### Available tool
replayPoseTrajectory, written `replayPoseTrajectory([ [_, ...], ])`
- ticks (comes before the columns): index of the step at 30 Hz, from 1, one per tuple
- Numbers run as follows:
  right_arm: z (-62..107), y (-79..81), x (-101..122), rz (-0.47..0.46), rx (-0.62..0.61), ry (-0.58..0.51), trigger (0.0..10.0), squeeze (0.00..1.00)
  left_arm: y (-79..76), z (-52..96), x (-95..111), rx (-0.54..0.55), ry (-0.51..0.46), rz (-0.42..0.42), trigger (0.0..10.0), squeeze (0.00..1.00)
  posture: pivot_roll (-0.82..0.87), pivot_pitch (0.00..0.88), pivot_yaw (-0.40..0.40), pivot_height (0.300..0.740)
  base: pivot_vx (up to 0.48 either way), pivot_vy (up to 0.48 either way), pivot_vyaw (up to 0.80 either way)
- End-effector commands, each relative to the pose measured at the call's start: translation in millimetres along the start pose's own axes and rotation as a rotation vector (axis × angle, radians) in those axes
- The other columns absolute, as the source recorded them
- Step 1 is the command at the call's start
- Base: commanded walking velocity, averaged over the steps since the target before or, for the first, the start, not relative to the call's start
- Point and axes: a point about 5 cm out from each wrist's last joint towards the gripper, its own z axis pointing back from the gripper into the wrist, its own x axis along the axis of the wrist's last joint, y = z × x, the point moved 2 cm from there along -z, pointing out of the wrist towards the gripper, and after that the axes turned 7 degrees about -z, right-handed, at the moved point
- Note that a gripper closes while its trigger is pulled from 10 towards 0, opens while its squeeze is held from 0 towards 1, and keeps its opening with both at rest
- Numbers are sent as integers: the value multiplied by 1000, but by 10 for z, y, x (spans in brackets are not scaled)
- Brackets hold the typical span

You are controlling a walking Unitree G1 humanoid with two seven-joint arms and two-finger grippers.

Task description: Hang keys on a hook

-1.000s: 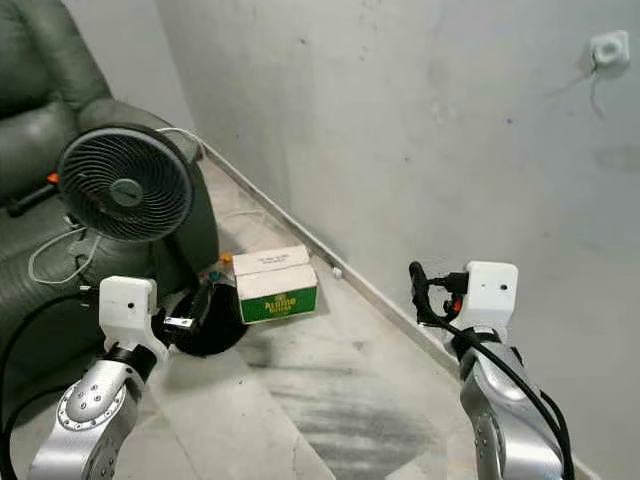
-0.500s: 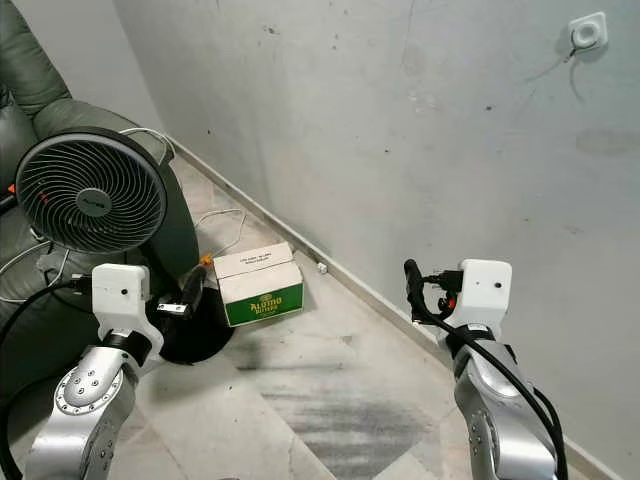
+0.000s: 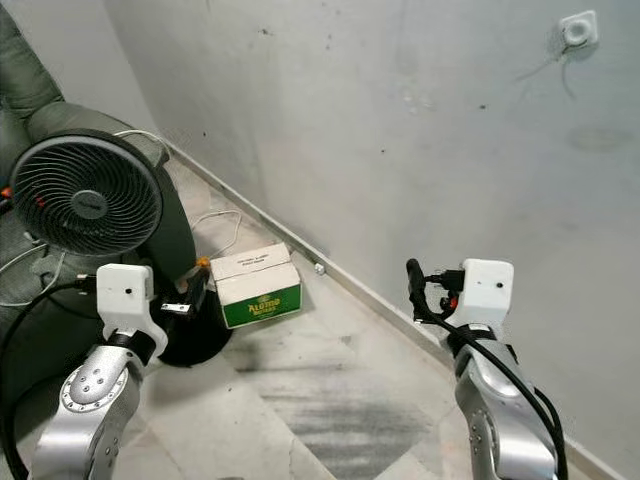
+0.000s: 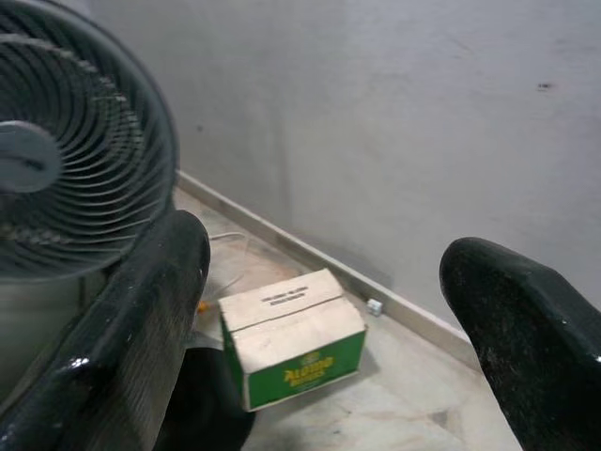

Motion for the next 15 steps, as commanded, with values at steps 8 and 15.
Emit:
replayPoseTrajectory([
  [8,-5,3,-11,-2,-6,-1,10000,0,63,12,-66,27,37,5,10000,0,-35,69,47,740,0,173,0],
  [15,-7,-1,-7,0,-8,-4,10000,0,63,11,-68,26,40,4,10000,0,-35,69,47,740,0,372,0],
])
